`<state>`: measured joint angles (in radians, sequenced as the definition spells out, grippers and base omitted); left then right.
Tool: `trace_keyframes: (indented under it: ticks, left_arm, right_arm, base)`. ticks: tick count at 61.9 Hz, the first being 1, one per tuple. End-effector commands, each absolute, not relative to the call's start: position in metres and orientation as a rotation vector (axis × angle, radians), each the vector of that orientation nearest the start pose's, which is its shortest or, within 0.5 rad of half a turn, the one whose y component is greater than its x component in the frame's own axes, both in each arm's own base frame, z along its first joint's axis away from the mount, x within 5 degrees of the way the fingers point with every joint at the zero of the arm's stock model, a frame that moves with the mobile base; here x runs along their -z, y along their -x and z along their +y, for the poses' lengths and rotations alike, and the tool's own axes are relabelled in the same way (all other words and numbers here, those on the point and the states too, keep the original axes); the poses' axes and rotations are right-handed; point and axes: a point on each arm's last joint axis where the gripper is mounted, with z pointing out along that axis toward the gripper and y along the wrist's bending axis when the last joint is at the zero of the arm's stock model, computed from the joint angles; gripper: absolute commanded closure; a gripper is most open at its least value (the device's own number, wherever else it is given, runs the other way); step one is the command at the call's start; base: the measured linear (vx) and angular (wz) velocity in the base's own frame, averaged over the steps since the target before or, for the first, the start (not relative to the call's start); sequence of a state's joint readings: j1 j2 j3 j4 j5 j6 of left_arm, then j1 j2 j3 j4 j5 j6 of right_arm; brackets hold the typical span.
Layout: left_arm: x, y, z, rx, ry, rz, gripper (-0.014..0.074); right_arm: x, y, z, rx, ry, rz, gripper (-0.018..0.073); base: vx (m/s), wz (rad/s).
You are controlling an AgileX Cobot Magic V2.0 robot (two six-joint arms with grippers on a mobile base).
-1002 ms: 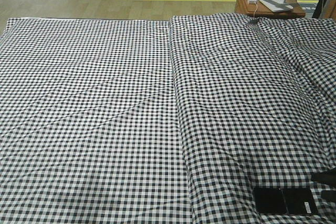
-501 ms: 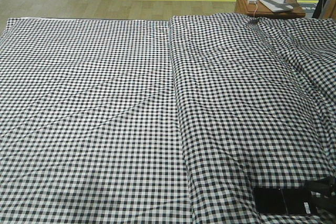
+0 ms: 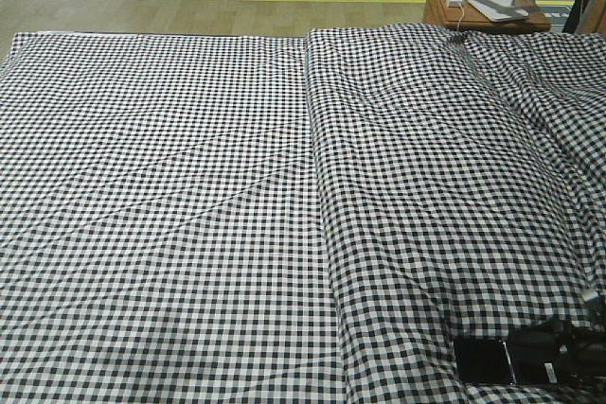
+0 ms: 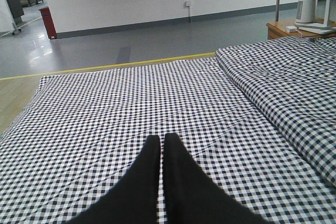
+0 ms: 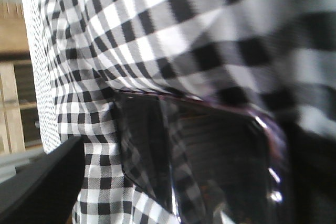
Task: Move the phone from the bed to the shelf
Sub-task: 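Close the right gripper on the black phone's edge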
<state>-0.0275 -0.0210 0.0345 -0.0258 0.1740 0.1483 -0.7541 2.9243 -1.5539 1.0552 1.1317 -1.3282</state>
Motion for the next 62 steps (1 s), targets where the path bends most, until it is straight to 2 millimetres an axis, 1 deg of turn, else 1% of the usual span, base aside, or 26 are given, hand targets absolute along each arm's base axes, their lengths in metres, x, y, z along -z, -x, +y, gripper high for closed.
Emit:
trace_keyframes:
  ticks: [1,6,12,15,21,23,30,34,37,42,46,56,62]
  left_arm:
    - [-0.202,-0.055,-0.002,-0.058,-0.111,1.567,0.0595]
    - [-0.202,-0.055,-0.002,-0.058,-0.111,1.567,0.0595]
    - [-0.202,-0.055,-0.002,-0.058,-0.111,1.567,0.0595]
    - [-0.202,-0.055,-0.002,-0.058,-0.111,1.567,0.0595]
    - [-0.202,-0.055,-0.002,-0.058,-0.111,1.567,0.0595]
    - [-0.202,-0.055,-0.002,-0.058,-0.111,1.567,0.0595]
    - [-0.202,-0.055,-0.002,-0.058,-0.111,1.567,0.0595]
    - [-0.202,-0.055,-0.002,-0.058,-0.111,1.567,0.0595]
    - [-0.202,-0.055,-0.002,-0.058,-0.111,1.567,0.0595]
    - [-0.202,-0.055,-0.002,-0.058,-0.111,1.567,0.0595]
    - [-0.202,-0.055,-0.002,-0.058,-0.111,1.567,0.0595]
    - [-0.202,-0.055,-0.002,-0.058,-0.111,1.567,0.0595]
    - [-0.202,-0.055,-0.002,-0.058,-0.111,1.567,0.0595]
  right_arm:
    - [0.114,-0.317,-0.176,-1.497,-0.305,2.489,-0.0034]
    - [0.114,-0.318,-0.174,-1.499,-0.299,2.492,-0.0026]
    - [0.114,-0.318,-0.174,-1.503,-0.299,2.489,0.0008]
    - [0.114,-0.317,-0.175,-1.505,-0.301,2.487,0.0034]
    - [0.112,-0.316,-0.178,-1.506,-0.307,2.479,0.0118]
    - [0.112,-0.315,-0.18,-1.504,-0.31,2.478,0.0148]
    - [0.108,-0.314,-0.186,-1.509,-0.298,2.461,0.0298]
    - [0.106,-0.315,-0.191,-1.509,-0.276,2.457,0.0393]
    - [0.104,-0.317,-0.196,-1.492,-0.268,2.47,0.0482]
    - [0.097,-0.318,-0.201,-1.475,-0.262,2.483,0.0576]
    - [0.092,-0.319,-0.203,-1.457,-0.243,2.489,0.0573]
    - [0.068,-0.328,-0.212,-1.393,-0.192,2.493,0.0571]
    - [0.054,-0.332,-0.216,-1.37,-0.217,2.508,0.0568]
  base:
    - [0.0,0.0]
    - [0.0,0.0]
    - [0.0,0.0]
    - [0.0,0.0]
    - [0.0,0.0]
    - [0.0,0.0]
    - [0.0,0.0]
    - [0.0,0.0]
    - [0.0,0.0]
    - [0.0,0.0]
    - [0.0,0.0]
    - [0.0,0.0]
    - [0.0,0.0]
